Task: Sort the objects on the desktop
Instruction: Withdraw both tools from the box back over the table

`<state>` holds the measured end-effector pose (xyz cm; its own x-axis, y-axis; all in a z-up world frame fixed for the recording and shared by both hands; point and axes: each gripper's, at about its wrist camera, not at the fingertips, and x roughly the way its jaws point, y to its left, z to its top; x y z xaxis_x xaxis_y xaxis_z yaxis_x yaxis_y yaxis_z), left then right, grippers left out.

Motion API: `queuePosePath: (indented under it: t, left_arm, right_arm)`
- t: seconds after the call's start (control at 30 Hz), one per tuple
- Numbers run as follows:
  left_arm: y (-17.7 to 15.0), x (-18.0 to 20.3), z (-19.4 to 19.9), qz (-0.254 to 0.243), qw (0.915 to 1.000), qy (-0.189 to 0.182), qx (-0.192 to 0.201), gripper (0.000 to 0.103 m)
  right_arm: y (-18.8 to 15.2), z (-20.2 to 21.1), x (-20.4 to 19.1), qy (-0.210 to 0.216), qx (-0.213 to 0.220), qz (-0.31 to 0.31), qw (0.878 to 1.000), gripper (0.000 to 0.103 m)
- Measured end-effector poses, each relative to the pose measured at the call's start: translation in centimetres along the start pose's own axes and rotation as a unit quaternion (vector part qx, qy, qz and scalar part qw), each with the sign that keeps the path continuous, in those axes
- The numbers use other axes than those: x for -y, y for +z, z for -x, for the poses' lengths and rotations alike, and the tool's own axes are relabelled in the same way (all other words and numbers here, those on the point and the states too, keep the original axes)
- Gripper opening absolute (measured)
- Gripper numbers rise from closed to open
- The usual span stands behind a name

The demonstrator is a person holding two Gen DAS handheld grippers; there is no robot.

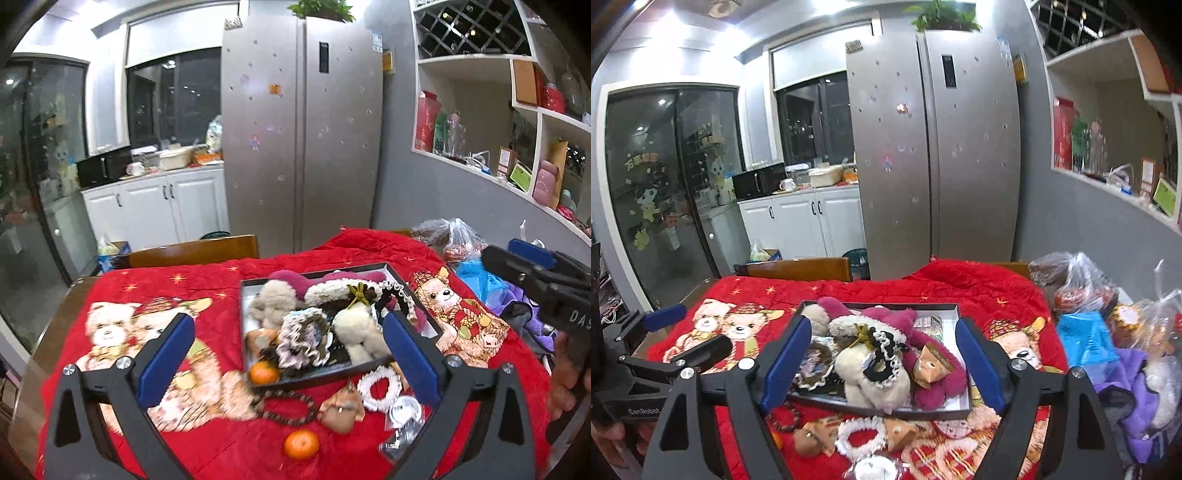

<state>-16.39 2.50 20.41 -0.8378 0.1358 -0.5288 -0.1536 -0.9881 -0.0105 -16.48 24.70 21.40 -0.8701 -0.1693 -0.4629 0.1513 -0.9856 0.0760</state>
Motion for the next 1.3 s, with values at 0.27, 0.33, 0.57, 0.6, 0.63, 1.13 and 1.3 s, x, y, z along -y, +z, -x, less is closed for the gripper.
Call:
queuePosePath:
  t: [0.27,0.33,0.57,0.6,0.63,1.13,1.3]
  left_arm:
    - [-5.4,-0.1,6.8,-0.015,0.9981,0.059,0.008,0.103]
    - [-8.0,-0.1,7.3,-0.005,0.9976,0.068,0.002,0.103]
    - [-15.3,0.1,6.8,0.052,0.9970,0.007,-0.056,0.103]
    - [-15.5,0.2,6.5,0.051,0.9967,0.014,-0.061,0.103]
    - [-15.7,0.2,6.5,0.052,0.9966,0.019,-0.060,0.103]
    - [-15.1,0.2,3.0,0.066,0.9944,0.006,-0.082,0.103]
    - [-14.1,-0.1,1.4,0.066,0.9938,0.009,-0.089,0.103]
  right_arm:
    - [-2.7,6.9,-1.5,0.000,0.020,0.013,1.000,0.083]
    - [-4.2,8.0,-1.9,-0.006,0.019,0.023,1.000,0.083]
    - [-10.1,9.5,-2.3,-0.039,0.011,0.049,0.998,0.083]
    - [-10.6,9.2,-2.2,-0.036,-0.006,0.049,0.998,0.083]
    - [-11.1,9.0,-2.1,-0.032,-0.016,0.047,0.998,0.083]
    - [-12.8,7.1,-1.7,-0.011,-0.061,0.032,0.998,0.083]
    - [-12.6,5.6,-1.2,-0.004,-0.077,0.023,0.997,0.083]
